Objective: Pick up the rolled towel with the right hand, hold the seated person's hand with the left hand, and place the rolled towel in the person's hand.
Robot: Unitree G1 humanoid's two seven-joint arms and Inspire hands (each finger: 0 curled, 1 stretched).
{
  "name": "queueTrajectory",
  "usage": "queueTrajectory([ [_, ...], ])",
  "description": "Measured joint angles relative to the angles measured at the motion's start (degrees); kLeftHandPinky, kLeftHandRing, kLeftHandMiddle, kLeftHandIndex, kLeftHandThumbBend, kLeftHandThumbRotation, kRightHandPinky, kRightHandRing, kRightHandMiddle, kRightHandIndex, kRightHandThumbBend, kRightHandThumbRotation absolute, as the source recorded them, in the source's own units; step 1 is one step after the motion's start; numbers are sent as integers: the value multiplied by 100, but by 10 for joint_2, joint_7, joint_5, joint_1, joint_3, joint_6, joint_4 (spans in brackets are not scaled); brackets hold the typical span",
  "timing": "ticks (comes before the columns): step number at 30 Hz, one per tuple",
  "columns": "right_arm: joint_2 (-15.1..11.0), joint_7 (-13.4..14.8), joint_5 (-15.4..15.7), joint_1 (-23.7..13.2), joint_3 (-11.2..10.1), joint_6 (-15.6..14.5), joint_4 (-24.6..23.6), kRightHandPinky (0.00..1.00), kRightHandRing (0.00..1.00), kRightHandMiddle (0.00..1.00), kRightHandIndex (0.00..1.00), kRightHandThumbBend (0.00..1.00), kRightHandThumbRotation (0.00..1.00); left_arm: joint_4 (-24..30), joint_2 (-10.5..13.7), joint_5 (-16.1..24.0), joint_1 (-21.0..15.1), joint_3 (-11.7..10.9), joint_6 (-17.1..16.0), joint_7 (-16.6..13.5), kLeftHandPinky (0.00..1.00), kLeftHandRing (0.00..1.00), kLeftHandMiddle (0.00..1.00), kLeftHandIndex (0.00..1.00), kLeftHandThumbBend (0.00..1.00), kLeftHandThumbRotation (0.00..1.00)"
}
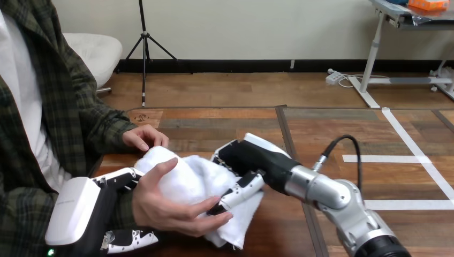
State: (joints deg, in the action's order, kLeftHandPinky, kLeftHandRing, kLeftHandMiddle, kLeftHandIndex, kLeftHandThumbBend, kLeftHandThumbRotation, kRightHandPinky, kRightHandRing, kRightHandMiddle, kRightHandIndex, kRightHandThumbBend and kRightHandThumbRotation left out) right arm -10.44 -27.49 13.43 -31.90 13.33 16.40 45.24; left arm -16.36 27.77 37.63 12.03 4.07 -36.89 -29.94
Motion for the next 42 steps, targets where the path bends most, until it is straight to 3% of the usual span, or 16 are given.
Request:
queueTrajectory([
  [14,11,-3,0,4,3,-27,-34,22,27,35,40,88,0,-32,-4,11,-18,0,-5,-14,44,47,51,55,89,0],
  [26,11,-20,-2,24,3,-66,-89,21,26,34,40,89,0,-47,-4,11,-24,-1,-10,-20,44,48,52,55,89,0],
  [42,11,-20,-7,37,2,-73,-120,19,25,33,39,89,0,-46,-7,7,-34,-6,-11,-13,45,49,52,54,90,0],
])
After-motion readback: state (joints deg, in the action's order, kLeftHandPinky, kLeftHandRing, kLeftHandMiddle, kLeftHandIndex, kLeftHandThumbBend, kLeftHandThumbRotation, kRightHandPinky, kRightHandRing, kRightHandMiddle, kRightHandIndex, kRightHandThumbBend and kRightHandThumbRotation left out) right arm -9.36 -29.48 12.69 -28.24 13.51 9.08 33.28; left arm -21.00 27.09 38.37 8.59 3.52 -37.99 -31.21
